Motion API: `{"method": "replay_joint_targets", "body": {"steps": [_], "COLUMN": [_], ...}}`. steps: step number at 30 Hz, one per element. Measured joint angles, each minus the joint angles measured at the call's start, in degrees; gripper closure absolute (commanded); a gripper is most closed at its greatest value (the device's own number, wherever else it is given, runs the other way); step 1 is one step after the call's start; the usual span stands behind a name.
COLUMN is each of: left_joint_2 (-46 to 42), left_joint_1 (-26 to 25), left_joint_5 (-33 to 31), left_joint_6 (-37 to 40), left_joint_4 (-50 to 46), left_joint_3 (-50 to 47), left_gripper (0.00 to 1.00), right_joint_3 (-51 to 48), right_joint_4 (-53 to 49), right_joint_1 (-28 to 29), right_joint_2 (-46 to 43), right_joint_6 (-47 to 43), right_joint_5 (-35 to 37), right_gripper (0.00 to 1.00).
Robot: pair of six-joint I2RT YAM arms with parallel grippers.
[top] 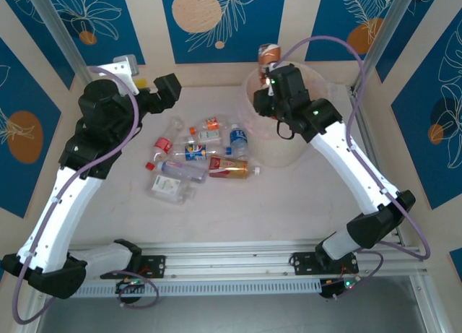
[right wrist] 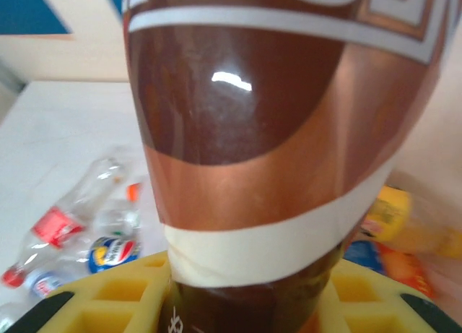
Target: Put the plastic bottles in the bin
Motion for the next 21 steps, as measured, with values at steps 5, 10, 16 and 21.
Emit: {"method": "replay_joint_targets", "body": {"steps": [5,10,16,21], "left_joint_2": [-0.2,0.79,2.58,2.8], "left_joint_1": [1.9,5.6,10.64,13.97], "left_joint_5": [-4.66,-4.83,-1.7,0.7], "left_joint_6": [1.9,2.08,0.74,-0.31], "left_joint_4": [-3.8,-5.86,-6.73,-6.93], "left_joint_3": [-3.52,-6.49,-9.18,-12.02], "left_gripper": [0.0,0.0,0.0,0.0], "right_joint_3": [5.18,6.99,8.59,8.26], "right_joint_4": [-5.4,-6.19,-6.91,-8.2], "right_joint_1": [-4.87,-5.79,-5.97,-7.3], "right_joint_2": [1.55,5.73,13.18,15.23], "right_joint_6": [0.96,0.85,-0.2,-0.13], "right_joint_5": [5.25,9.53,14.16,15.61], "right_gripper": [1.0,1.0,0.97,0.92]}}
